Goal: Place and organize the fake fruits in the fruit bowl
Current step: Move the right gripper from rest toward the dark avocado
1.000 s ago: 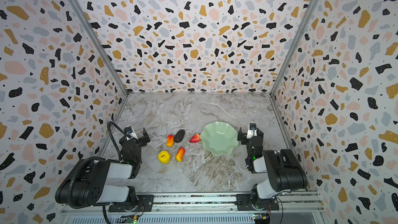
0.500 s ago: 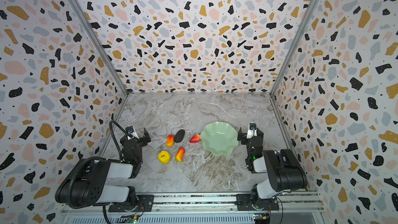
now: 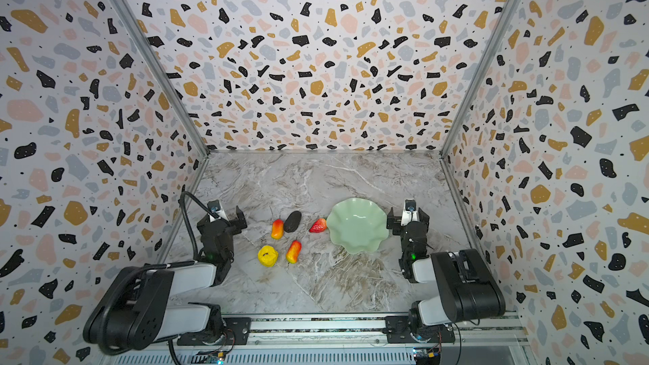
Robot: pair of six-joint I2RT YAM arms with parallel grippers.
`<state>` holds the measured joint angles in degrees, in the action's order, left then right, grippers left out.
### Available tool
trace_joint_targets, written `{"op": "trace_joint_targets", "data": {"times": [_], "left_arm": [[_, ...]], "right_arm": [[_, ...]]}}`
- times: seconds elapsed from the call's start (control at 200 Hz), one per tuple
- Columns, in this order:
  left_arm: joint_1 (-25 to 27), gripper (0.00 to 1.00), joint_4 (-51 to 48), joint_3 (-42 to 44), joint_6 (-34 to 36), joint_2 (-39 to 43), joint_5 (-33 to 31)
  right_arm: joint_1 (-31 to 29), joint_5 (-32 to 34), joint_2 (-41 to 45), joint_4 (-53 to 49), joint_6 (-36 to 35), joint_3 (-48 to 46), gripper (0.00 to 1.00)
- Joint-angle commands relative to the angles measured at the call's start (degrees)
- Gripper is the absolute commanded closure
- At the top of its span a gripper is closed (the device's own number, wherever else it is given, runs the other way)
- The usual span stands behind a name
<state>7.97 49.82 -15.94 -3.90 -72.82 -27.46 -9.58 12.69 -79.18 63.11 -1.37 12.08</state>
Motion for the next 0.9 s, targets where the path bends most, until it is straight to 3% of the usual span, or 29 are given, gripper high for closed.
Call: {"op": "trace_joint_targets", "data": {"times": [0.0, 0.055, 0.135, 0.23, 0.35, 0.466, 0.696, 0.896], "left_arm": [[1.39, 0.0, -21.05, -11.74, -2.54, 7.51, -5.57], [1.53, 0.0, -29.86, -16.29, -5.49, 10.34, -4.7], [1.61, 0.01, -44.13, -23.6, -7.99, 13.17, -0.27], [1.61, 0.01, -58.03, -31.12, -7.51, 14.98, 7.58], [1.61, 0.0, -69.04, -37.74, -4.64, 16.51, 14.58], [1.61, 0.01, -74.94, -42.33, -2.22, 17.05, 16.4], [1.59, 0.01, -82.69, -48.26, -0.69, 15.32, 24.91], [1.6, 0.0, -84.41, -48.81, -1.53, 15.08, 21.12]], "right_arm": [[-3.97, 1.29, 10.51, -13.04, -3.02, 7.18, 0.01], [-4.93, -3.55, 13.93, -23.2, -1.88, 12.16, 0.01], [-8.13, -5.45, 16.06, -35.15, -2.11, 19.77, 0.01], [-13.23, -7.13, 17.37, -43.52, -4.06, 25.47, 0.01], [-17.06, -9.3, 15.32, -54.52, -1.59, 34.38, 0.01], [-20.45, -15.23, 8.97, -66.0, -1.48, 45.48, 0.01], [-31.31, -15.89, -8.41, -89.39, -15.57, 65.99, 0.01], [-36.09, -19.12, -20.18, -96.77, -19.34, 76.59, 0.01]]}}
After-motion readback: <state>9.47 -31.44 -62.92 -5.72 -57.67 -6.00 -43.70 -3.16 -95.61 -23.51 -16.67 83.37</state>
